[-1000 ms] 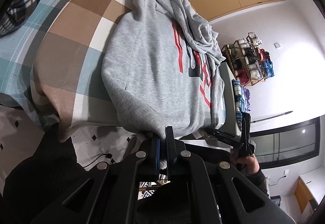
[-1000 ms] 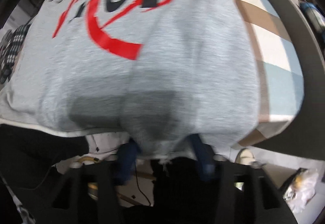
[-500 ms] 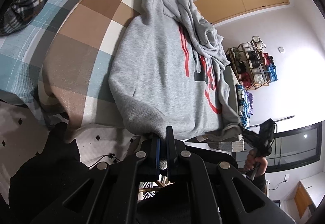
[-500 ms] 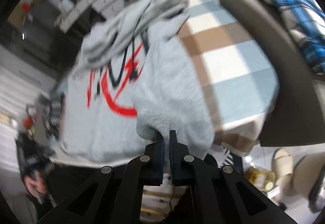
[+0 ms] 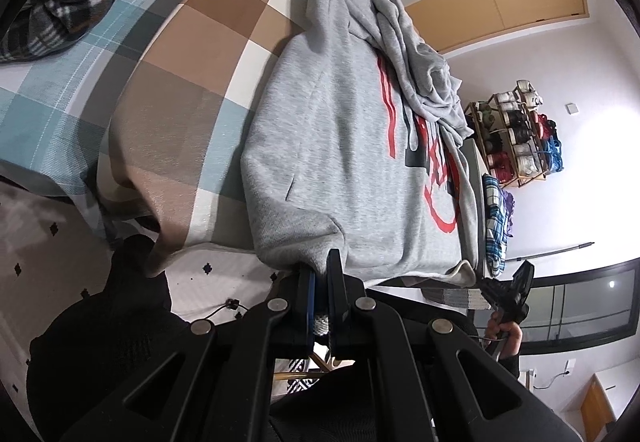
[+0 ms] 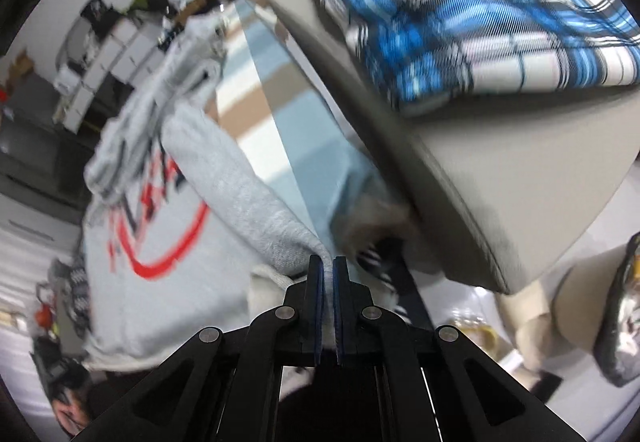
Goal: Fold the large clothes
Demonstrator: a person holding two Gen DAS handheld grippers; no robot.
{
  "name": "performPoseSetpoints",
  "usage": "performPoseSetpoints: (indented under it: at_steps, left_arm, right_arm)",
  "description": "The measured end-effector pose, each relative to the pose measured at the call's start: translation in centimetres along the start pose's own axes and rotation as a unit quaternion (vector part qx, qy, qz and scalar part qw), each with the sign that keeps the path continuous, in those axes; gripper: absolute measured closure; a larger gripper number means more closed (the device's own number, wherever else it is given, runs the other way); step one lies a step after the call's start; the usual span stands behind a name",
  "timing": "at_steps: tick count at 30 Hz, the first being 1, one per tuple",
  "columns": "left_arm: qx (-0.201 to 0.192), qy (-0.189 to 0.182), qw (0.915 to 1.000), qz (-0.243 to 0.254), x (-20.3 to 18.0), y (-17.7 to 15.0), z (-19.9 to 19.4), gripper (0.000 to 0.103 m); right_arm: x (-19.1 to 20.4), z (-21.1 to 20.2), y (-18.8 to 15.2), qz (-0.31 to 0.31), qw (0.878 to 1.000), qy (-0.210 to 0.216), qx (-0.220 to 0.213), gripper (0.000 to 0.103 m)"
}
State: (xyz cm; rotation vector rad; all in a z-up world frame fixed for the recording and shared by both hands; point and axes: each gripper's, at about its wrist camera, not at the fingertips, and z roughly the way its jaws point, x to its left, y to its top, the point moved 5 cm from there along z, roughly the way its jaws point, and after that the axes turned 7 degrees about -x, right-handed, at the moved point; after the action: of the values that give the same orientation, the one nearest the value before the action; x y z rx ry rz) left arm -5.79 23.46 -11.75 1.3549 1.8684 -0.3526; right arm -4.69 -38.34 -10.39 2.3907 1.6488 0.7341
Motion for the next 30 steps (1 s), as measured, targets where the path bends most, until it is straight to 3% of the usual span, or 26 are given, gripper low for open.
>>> performPoseSetpoints:
  at_steps: [7,13,16,22,23,25,26,27,28,30]
  left_arm:
    - [0.000,0.008,1.0000,-0.006,0.3,-0.1,0.2,0.103]
    - [0.001,0.009,0.9999,-0.009,0.3,-0.1,0.2,0.103]
    - [0.003,0.010,0.9999,-0.013,0.4,0.0,0.4,0.103]
    - [0.006,0.015,0.9999,-0.006,0.3,-0.1,0.6,0.103]
    - [0.006,0.015,0.9998,-0.007,0.3,-0.1,0.6,0.103]
    - [0.008,0.014,0.9998,-0.008,0.5,0.0,0.6,0.103]
    - [0.007,0.013,0.9998,-0.009,0.6,0.0,0.6,0.103]
    - [0.007,0.013,0.9998,-0.010,0.5,0.0,0.7,0.103]
    - [0.008,0.013,0.9998,-0.010,0.6,0.0,0.7,0.103]
    - [0.010,0.014,0.9998,-0.010,0.6,0.1,0.8,0.103]
  right_arm:
    - [-0.7,-0.9,0.3,-0.085,0.992,-0.091,-0.023,0.098]
    - [2.3,-2.6,1.1,-0.133,0.990,-0.011,-0.052,0.098]
    - [7.0,-3.4,2.4,-0.221,0.971,0.005,-0.088,0.097]
    - [14.9,1.6,6.3,-0.324,0.944,-0.008,-0.060,0.095]
    - [15.6,2.4,7.0,-0.331,0.942,-0.013,-0.056,0.092]
    - [17.2,4.3,8.3,-0.342,0.939,-0.012,-0.045,0.052]
    - [18.1,4.9,9.1,-0.347,0.936,-0.004,-0.053,0.010]
    - [18.7,5.2,9.5,-0.355,0.932,-0.002,-0.069,0.004]
    - [19.4,5.7,10.0,-0.363,0.928,-0.008,-0.079,0.003]
    - [19.8,7.1,11.4,-0.351,0.933,-0.019,-0.074,0.003]
